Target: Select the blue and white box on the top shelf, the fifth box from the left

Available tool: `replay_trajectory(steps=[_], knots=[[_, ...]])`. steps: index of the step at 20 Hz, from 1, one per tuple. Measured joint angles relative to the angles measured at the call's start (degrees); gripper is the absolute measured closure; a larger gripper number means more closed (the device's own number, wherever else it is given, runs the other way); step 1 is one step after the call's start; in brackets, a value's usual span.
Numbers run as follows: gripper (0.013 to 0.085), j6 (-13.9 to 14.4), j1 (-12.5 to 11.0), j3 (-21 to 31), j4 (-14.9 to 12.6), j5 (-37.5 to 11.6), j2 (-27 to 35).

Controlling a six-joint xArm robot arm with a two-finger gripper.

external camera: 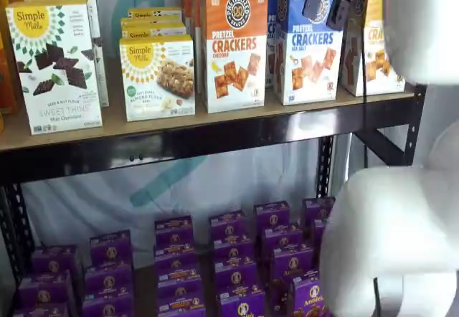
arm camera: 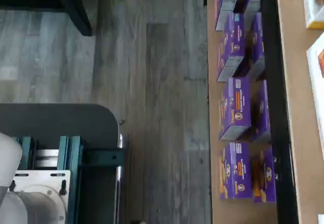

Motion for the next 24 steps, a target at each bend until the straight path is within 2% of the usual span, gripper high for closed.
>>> replay_trajectory(steps=[3,7,13,19,21,24], knots=[[0.013,0.14,0.88,1.83,-1.24,-2.09,-1.34],[0.013,0.25,0.96,3.52,-0.79,-3.34,-2.4],[0.013,0.25,-2.25,6.96,6.85,-8.69,-5.45],[0.013,1.22,-4.63,6.3,12.97,-12.01,-6.12],[0.013,1.28,-4.82,6.33,13.49,-14.45,-6.41],[0.013,1.01,-3.42,5.82,10.7,-18.48,-6.15]])
